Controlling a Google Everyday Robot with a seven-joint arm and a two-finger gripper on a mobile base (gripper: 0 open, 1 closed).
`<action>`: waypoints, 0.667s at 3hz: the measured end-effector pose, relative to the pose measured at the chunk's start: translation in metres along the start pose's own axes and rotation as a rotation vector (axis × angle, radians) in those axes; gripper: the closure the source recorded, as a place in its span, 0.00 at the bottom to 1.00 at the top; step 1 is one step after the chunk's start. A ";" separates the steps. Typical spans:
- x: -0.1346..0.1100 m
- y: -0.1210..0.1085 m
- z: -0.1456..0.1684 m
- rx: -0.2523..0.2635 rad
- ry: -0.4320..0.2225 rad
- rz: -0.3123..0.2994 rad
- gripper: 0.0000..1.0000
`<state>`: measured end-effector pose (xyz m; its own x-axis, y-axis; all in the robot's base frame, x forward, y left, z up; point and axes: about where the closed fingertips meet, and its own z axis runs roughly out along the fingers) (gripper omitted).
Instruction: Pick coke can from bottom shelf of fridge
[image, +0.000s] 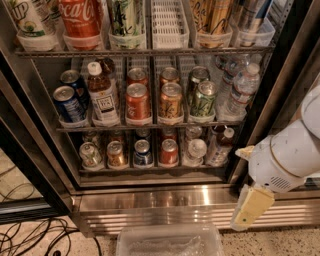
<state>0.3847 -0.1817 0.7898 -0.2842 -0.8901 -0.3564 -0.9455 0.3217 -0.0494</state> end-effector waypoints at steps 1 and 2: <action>0.000 0.000 0.000 0.000 0.000 -0.001 0.00; 0.005 0.007 0.026 -0.007 -0.008 -0.003 0.00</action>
Offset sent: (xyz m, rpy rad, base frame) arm -0.0134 0.0200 -0.0932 0.0355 0.0129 0.0172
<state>0.3805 -0.1757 0.7638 -0.2798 -0.8886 -0.3634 -0.9476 0.3165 -0.0442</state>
